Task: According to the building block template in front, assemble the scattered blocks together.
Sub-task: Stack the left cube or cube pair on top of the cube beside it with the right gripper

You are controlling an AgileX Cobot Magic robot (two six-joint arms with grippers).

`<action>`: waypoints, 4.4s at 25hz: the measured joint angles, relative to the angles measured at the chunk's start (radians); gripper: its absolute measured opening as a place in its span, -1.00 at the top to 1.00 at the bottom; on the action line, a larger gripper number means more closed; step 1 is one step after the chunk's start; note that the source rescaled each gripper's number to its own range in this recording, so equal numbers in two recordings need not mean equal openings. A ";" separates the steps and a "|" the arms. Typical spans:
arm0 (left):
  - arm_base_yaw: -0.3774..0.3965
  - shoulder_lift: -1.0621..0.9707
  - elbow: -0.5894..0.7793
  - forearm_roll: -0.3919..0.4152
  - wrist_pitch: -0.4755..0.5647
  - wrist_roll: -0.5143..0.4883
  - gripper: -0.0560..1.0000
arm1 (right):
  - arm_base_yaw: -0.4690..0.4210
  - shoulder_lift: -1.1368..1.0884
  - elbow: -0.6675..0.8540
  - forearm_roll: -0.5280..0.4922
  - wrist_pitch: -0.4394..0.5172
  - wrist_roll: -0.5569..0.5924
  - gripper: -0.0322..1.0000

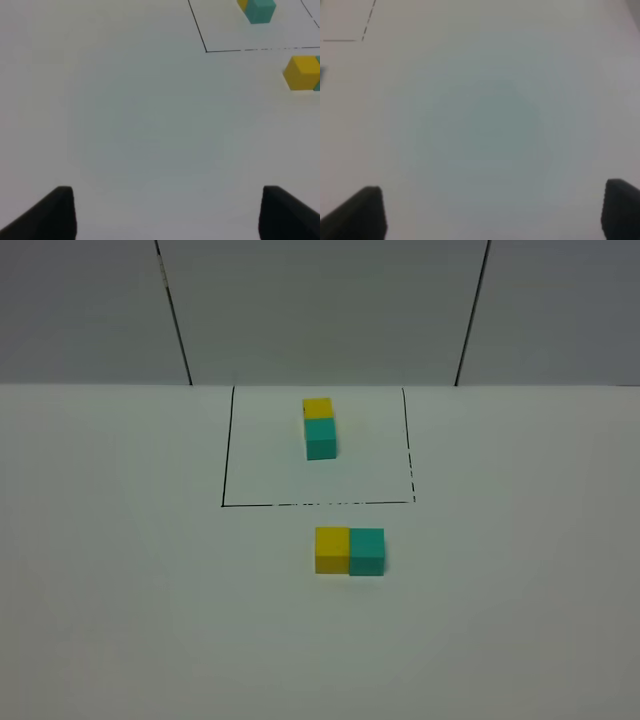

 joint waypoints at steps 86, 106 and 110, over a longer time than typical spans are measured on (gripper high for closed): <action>0.000 0.000 0.000 0.000 0.000 -0.001 -0.75 | 0.611 2.168 -1.151 0.081 -0.204 -0.854 -0.64; 0.000 0.000 0.000 0.000 0.000 0.000 -0.75 | 0.628 2.168 -1.151 0.018 -0.233 -0.803 -0.65; 0.000 0.000 0.000 0.000 0.000 0.000 -0.75 | 0.628 2.168 -1.151 0.018 -0.250 -0.803 -0.65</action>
